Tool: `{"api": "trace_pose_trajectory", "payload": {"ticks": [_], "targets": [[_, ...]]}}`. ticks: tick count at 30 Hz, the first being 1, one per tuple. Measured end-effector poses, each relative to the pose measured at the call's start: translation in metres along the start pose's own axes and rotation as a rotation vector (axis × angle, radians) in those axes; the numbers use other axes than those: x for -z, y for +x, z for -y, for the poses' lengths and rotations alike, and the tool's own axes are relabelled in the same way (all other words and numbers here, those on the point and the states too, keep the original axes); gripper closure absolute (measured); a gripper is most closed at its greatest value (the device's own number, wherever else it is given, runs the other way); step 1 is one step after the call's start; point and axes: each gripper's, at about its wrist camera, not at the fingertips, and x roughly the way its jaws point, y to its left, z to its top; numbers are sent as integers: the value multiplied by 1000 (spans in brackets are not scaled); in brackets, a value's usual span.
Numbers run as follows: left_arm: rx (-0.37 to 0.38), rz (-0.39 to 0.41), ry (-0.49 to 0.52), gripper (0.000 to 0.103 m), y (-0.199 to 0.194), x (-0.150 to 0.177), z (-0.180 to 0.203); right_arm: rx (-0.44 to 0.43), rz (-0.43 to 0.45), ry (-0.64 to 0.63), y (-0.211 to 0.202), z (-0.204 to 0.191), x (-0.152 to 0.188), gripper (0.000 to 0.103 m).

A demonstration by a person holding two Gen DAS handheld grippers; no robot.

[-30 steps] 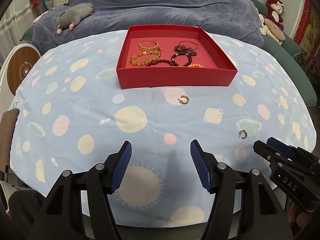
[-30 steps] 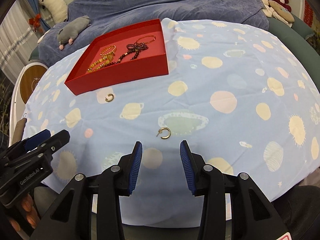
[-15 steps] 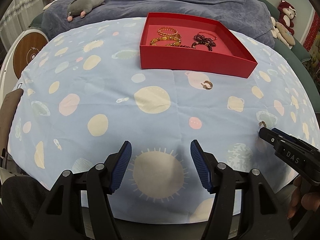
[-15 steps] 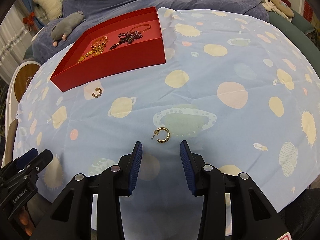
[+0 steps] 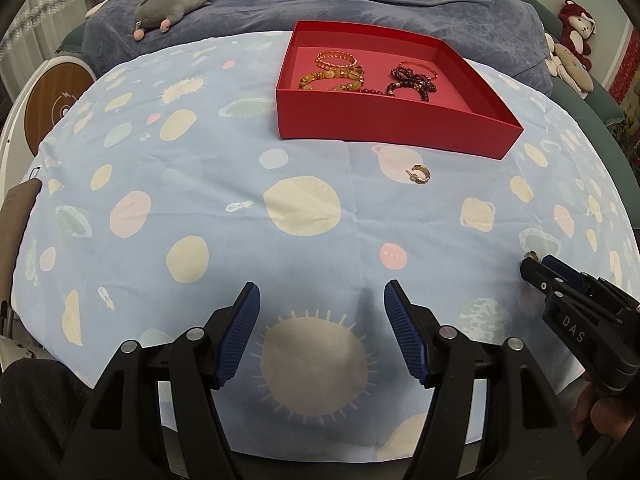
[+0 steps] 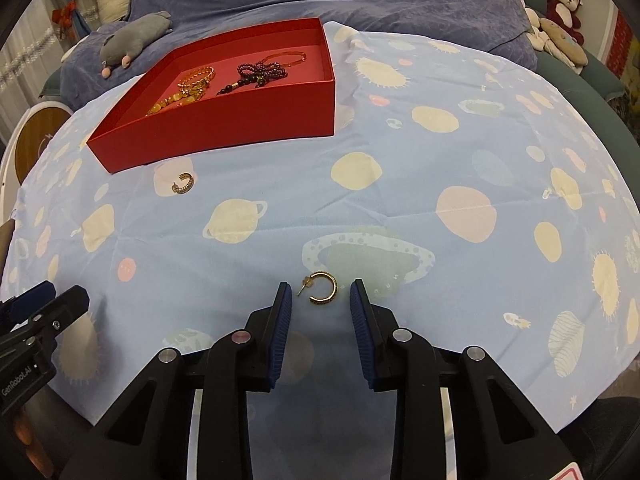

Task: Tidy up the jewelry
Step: 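Grasp the gold hoop earring on the sheet with the right tool, then grasp the small gold hoop earring with the left tool while the right tool holds its earring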

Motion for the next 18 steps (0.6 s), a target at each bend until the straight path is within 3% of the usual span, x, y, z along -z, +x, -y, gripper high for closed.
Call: {"api": "trace_pose_trajectory", "payload": {"ticks": [8, 16, 18], "targets": [[6, -4, 1, 42, 2, -2, 1, -18, -5, -31, -2, -1, 3, 100], [19, 3, 4, 42, 6, -13, 9, -68, -22, 0, -3, 6, 5, 101], [20, 2, 6, 42, 7, -13, 11, -68, -16, 18, -5, 10, 5, 93]]}}
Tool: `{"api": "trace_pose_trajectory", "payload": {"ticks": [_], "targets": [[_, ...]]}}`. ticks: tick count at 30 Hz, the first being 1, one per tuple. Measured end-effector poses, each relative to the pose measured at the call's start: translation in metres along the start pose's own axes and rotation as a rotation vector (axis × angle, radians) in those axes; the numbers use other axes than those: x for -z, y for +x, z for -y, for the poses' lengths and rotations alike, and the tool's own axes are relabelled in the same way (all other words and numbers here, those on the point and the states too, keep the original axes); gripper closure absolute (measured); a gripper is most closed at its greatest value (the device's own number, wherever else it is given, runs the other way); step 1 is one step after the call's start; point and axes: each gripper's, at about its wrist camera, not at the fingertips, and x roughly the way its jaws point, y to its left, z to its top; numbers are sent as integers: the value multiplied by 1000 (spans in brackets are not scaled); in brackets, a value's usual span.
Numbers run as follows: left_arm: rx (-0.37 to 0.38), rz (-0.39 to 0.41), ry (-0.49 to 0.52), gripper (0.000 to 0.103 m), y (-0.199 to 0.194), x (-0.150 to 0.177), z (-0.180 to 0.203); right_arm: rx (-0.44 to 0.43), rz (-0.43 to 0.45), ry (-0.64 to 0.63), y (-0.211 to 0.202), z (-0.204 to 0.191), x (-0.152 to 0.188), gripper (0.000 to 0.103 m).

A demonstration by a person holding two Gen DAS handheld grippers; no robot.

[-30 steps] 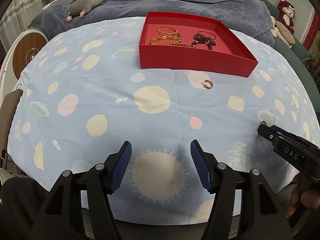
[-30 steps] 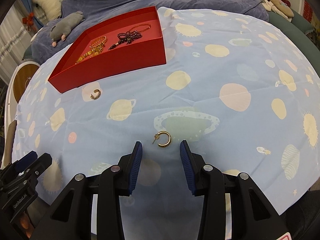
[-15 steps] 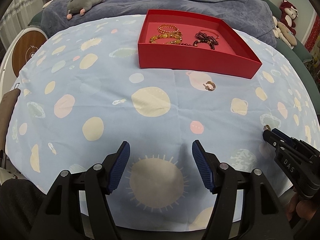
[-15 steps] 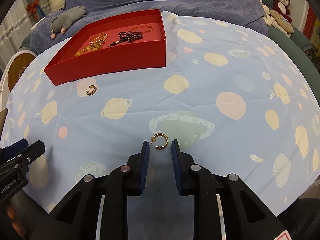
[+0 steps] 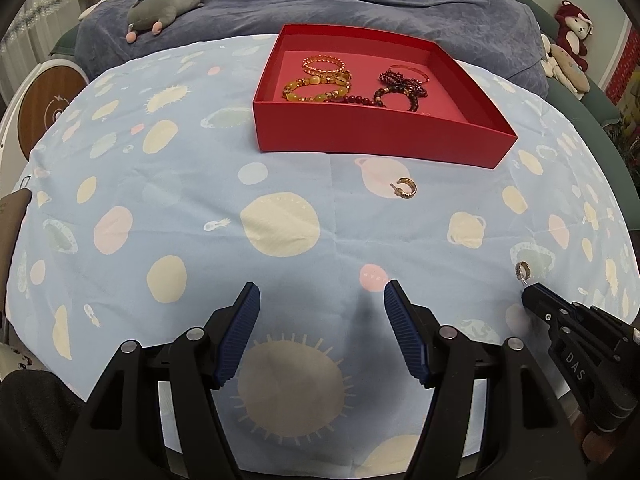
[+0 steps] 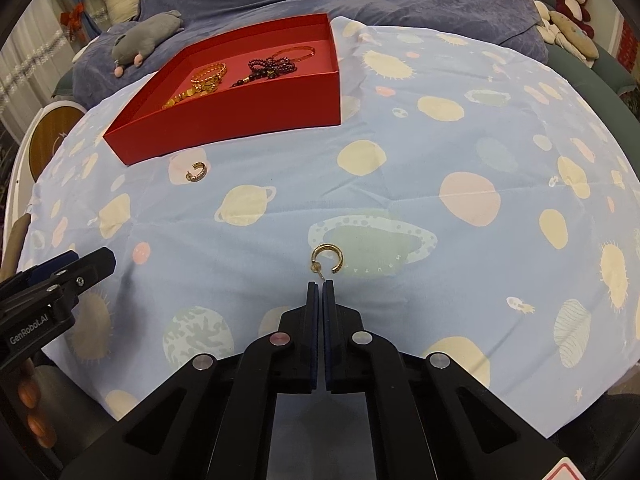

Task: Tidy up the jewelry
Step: 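Grasp the small gold hoop earring with the left tool while the right tool holds its earring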

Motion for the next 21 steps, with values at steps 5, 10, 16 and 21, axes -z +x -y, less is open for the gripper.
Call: {"api": "trace_pose_trajectory", "payload": {"ticks": [5, 10, 16, 21], "targets": [[2, -12, 0, 41, 3, 3, 2, -8, 14, 5, 1, -1, -3, 72], [2, -16, -2, 41, 5, 2, 0, -3, 16, -5, 8, -7, -9, 73], [8, -17, -14, 41, 8, -6, 1, 9, 19, -10, 10, -5, -13, 87], [24, -17, -9, 41, 15, -18, 11, -2, 21, 18, 8, 1, -12, 87]]}}
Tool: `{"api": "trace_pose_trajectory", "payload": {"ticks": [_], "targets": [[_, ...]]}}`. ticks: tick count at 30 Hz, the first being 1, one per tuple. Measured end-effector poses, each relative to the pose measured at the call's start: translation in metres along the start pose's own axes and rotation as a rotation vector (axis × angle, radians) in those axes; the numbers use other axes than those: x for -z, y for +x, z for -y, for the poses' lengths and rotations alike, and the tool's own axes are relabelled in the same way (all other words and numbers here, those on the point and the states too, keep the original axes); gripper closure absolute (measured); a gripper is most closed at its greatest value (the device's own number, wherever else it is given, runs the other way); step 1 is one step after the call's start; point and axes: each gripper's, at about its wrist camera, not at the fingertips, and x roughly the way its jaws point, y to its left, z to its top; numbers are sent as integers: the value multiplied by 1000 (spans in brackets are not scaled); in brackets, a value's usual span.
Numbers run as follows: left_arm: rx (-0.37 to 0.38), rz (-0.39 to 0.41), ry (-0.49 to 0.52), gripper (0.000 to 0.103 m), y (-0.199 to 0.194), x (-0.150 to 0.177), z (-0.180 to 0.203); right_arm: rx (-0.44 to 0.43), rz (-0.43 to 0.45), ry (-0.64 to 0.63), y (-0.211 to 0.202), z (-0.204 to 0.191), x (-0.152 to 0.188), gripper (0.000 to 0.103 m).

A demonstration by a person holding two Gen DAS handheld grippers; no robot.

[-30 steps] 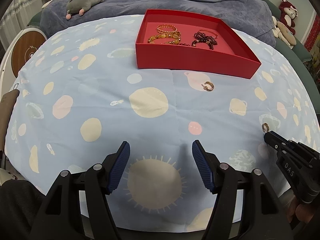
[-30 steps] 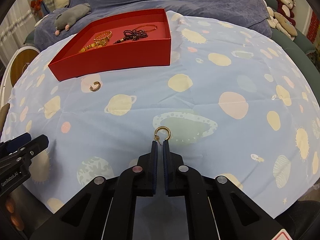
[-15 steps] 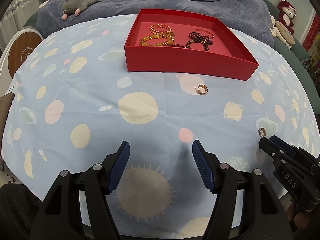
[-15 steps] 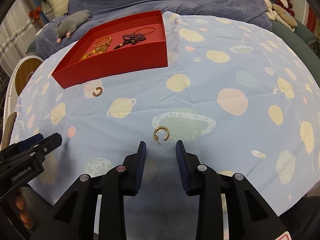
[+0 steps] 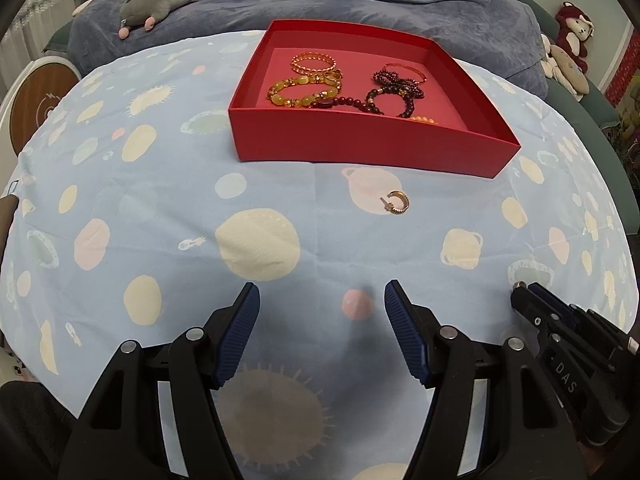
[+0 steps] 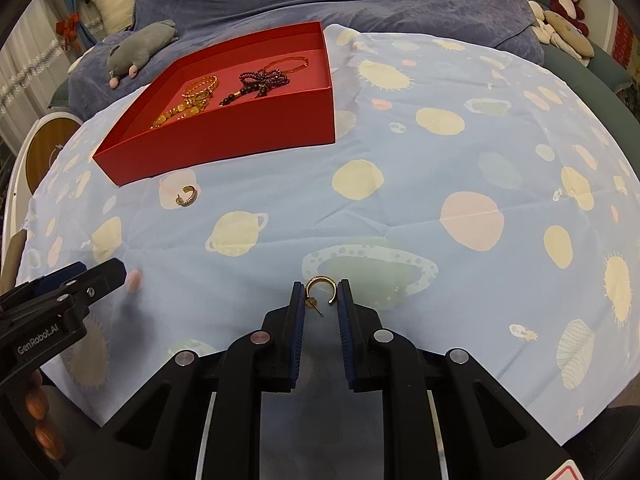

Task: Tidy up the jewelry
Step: 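Grasp the small gold hoop earring with the left tool while the right tool holds its earring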

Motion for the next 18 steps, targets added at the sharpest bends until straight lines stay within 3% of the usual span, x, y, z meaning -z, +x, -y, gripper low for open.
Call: {"api": "trace_pose_trajectory", "payload": {"ticks": [12, 18], "targets": [[32, 1, 6, 42, 34, -41, 35, -36, 0, 25, 1, 6, -10, 87], [11, 4, 29, 52, 45, -44, 42, -40, -2, 21, 5, 6, -16, 87]]}}
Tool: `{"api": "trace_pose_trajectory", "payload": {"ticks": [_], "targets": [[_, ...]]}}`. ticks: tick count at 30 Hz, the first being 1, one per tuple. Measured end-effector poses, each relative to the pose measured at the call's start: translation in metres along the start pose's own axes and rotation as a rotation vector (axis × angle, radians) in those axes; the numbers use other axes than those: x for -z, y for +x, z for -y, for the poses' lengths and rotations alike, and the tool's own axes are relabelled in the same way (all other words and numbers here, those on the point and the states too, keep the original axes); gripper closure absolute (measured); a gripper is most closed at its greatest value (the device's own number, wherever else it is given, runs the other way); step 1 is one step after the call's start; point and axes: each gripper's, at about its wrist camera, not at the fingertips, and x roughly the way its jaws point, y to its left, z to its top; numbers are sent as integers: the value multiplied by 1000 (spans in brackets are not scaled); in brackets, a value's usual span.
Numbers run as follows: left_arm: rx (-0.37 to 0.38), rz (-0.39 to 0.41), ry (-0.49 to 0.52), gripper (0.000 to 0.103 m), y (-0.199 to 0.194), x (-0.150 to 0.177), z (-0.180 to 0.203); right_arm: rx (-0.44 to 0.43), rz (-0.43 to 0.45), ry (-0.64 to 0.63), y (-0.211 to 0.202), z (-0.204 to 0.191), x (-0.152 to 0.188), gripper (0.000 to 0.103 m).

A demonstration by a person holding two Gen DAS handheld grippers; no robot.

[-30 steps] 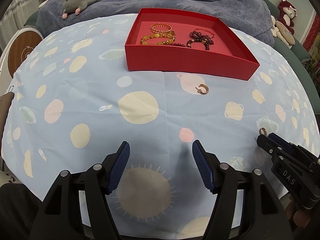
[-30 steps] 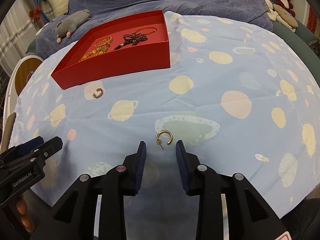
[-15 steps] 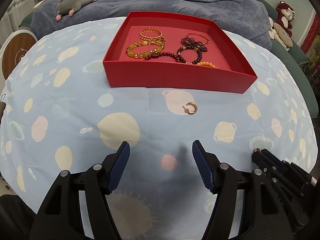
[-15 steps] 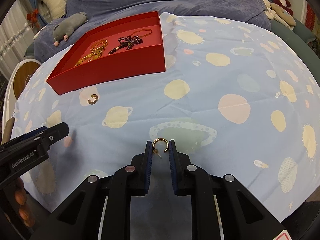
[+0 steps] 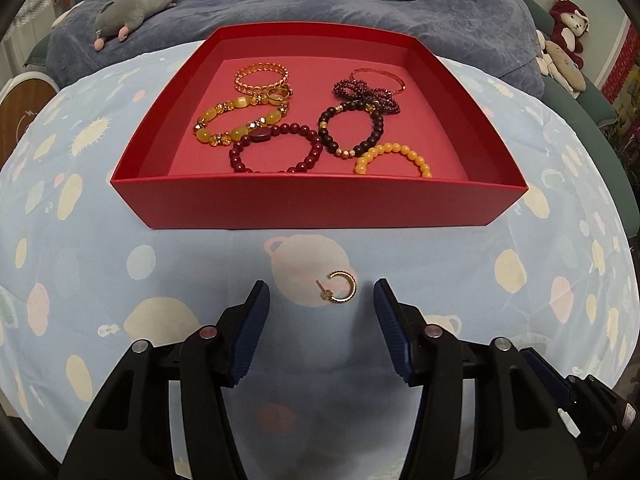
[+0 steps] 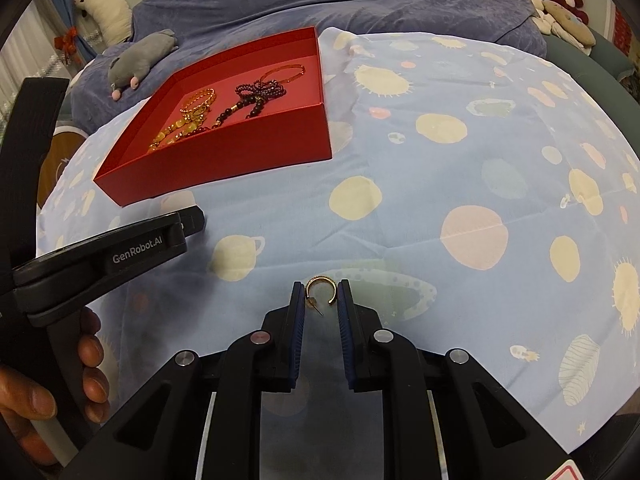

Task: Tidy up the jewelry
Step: 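Grasp the small gold hoop earring with the left tool while the right tool holds its earring, then lower the earring into the red box with the left tool while the right tool lowers its earring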

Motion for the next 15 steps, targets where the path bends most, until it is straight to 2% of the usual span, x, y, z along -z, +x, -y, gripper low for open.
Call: {"api": "trace_pose_trajectory", "payload": {"ticks": [7, 15], "targets": [[-17, 18, 29, 82, -1, -1, 1, -1, -6, -2, 4, -1, -2, 87], [-9, 8, 25, 83, -7, 4, -1, -8, 8, -15, -3, -7, -5, 87]]}}
